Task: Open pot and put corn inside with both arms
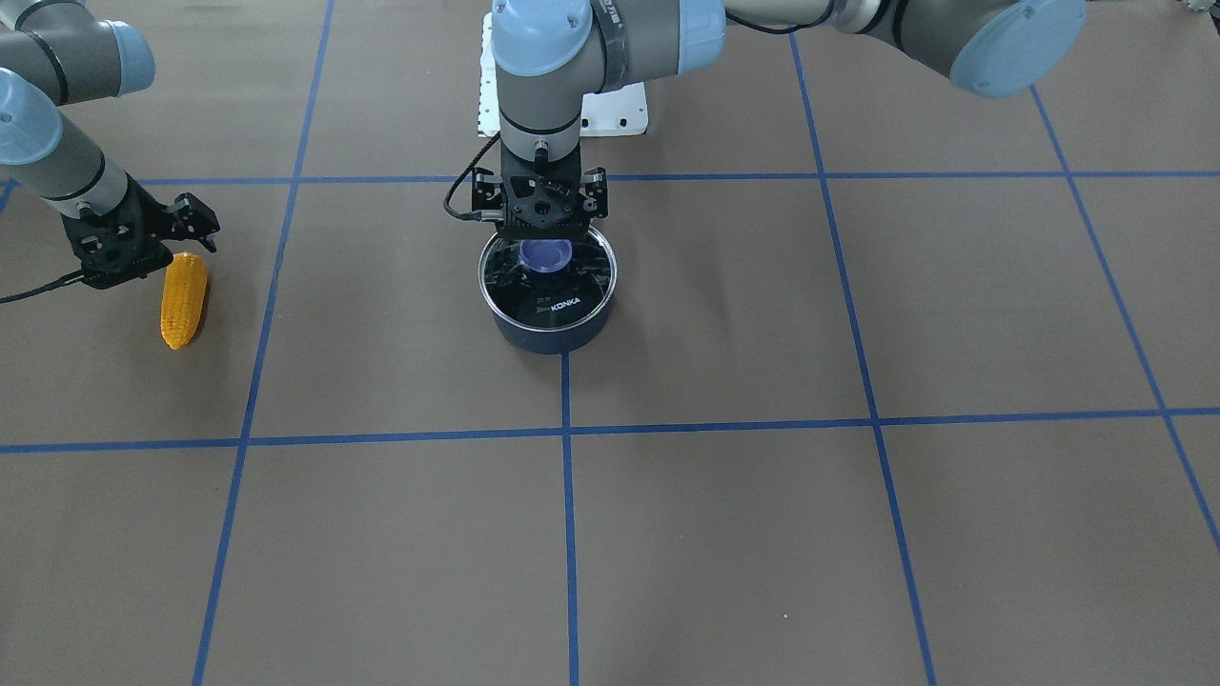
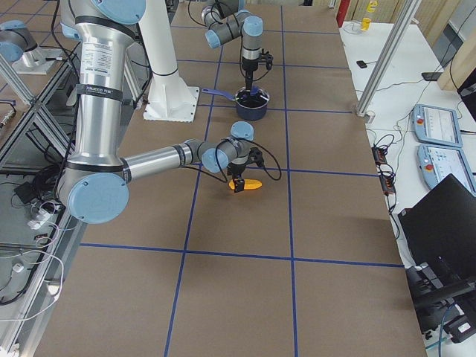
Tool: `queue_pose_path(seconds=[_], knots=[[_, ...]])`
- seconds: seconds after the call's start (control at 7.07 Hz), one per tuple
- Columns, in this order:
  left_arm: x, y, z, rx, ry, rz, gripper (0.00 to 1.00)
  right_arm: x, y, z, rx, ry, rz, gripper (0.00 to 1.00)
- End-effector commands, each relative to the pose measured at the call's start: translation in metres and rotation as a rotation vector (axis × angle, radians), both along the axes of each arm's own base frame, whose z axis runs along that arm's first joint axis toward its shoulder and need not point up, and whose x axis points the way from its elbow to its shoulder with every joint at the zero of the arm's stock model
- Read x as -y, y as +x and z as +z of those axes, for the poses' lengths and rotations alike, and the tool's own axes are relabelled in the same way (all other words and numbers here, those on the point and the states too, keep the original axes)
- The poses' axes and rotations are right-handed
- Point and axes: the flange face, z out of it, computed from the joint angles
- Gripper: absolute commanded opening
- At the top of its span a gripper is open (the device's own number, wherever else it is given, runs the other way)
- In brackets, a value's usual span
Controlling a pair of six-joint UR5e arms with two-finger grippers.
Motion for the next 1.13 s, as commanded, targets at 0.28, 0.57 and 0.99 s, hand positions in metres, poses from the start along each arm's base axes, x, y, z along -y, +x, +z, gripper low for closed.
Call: queue_pose_path(seconds=[0.28,0.57,0.99], knots=[[0.003,0.004,0.007,0.007,0.023,0.024,0.99,-0.005,-0.009,0.008,-0.026,0.009,-0.014,0.94],[0.005,0.008,0.009,0.003,0.026,0.025,0.99,-0.009,-0.016,0.015,-0.037,0.001,-0.029,0.90],[0.008,0.008,0.010,-0.005,0.031,0.022,0.99,-0.001,-0.010,-0.003,-0.001,0.011,-0.015,0.73]])
